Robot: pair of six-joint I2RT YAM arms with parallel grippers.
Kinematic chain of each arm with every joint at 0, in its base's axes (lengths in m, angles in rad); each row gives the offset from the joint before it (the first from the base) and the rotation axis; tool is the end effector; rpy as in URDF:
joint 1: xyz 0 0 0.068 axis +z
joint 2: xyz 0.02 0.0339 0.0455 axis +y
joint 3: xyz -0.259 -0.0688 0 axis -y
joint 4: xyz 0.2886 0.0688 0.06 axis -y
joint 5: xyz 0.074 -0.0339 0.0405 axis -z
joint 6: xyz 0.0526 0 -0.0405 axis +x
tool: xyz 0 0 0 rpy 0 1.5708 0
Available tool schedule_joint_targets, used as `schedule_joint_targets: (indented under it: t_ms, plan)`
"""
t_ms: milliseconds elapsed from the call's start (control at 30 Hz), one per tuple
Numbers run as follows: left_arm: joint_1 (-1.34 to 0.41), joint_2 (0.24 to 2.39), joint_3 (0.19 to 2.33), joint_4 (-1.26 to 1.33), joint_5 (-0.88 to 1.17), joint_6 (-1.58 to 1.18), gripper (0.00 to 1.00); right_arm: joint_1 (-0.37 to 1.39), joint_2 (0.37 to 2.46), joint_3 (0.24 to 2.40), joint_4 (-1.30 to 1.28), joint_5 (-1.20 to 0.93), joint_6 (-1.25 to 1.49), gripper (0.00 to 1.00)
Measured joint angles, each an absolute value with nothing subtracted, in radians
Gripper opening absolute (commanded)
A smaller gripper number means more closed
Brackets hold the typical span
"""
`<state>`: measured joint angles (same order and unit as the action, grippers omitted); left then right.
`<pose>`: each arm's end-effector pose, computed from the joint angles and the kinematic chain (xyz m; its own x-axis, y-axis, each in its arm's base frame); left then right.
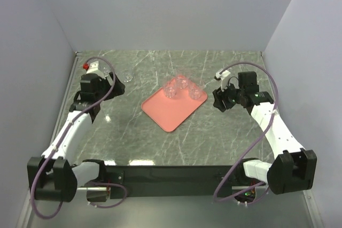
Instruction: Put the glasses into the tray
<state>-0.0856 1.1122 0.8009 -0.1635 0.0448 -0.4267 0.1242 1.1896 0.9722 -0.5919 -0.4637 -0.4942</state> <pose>0.3097 -0.0289 0.2566 -0.4664 -0.3749 -0.8012 -0.0746 0.9192 -0.3867 0.2967 0.0607 0.2626 -0.4345 -0.4818 -0.7610 -0.7078 0.7051 -0.0423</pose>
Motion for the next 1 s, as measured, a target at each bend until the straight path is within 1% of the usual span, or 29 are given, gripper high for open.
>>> schedule_joint_targets:
  t_ms: [200, 367, 600, 733, 1000]
  plan:
    - [-0.03, 1.266, 0.87, -0.118, 0.161, -0.524, 0.93, 0.049, 1.187, 0.923, -0.588, -0.529, -0.491, 0.61]
    - [-0.003, 1.405, 0.949, -0.093, 0.198, -0.599, 0.89, 0.018, 1.168, 0.923, -0.575, -0.57, -0.491, 0.61]
    - [0.042, 1.641, 1.129, -0.102, 0.211, -0.675, 0.73, 0.01, 1.154, 0.923, -0.571, -0.594, -0.492, 0.61]
    - [0.05, 1.778, 1.255, -0.153, 0.192, -0.702, 0.69, 0.01, 1.153, 0.923, -0.571, -0.596, -0.492, 0.61]
    - [0.051, 1.929, 1.413, -0.254, 0.168, -0.728, 0.59, 0.01, 1.153, 0.923, -0.571, -0.613, -0.493, 0.61]
